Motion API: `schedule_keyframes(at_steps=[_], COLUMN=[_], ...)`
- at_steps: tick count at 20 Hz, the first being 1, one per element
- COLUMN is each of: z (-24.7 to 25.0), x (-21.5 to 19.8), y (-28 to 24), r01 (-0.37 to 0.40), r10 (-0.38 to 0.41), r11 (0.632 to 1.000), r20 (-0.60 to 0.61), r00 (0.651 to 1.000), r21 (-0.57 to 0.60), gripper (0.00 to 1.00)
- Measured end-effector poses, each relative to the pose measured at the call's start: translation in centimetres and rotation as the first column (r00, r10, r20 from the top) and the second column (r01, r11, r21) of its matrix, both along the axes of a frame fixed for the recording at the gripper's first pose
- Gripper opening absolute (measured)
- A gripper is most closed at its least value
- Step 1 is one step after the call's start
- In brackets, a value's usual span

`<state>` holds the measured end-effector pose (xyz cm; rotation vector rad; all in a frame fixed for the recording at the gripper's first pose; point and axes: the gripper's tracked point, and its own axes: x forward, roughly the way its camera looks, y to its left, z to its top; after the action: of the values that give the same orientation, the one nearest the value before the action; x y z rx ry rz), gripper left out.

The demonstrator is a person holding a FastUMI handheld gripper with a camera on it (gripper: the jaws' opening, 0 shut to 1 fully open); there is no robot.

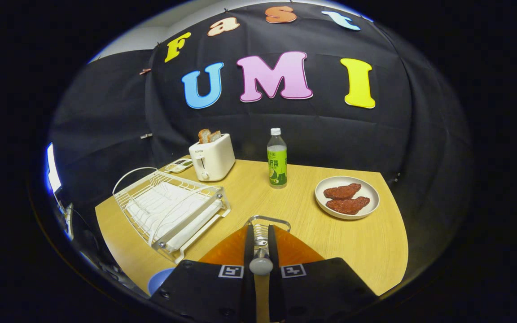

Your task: Take the plate from the dish rack, then take the spoon from the basket and place it into the plate.

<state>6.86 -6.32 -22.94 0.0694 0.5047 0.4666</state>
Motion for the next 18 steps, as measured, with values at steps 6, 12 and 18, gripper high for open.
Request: schedule_keyframes(at_steps=[6, 12, 18], z=[5.5, 6.0, 1.8], x=[-2.6, -7.7, -12.4], y=[0.2, 3.2, 7.8], r01=[-0.056, -0.201, -0.358], r10=[0.054, 0.199, 0.364], r11=[0.997, 0.976, 0.927], r20=[0.033, 0.032, -0.043], r00=[0.998, 0.979, 0.930], r21=[0.057, 0.080, 0.109], gripper=[0.15, 0.15, 0.15])
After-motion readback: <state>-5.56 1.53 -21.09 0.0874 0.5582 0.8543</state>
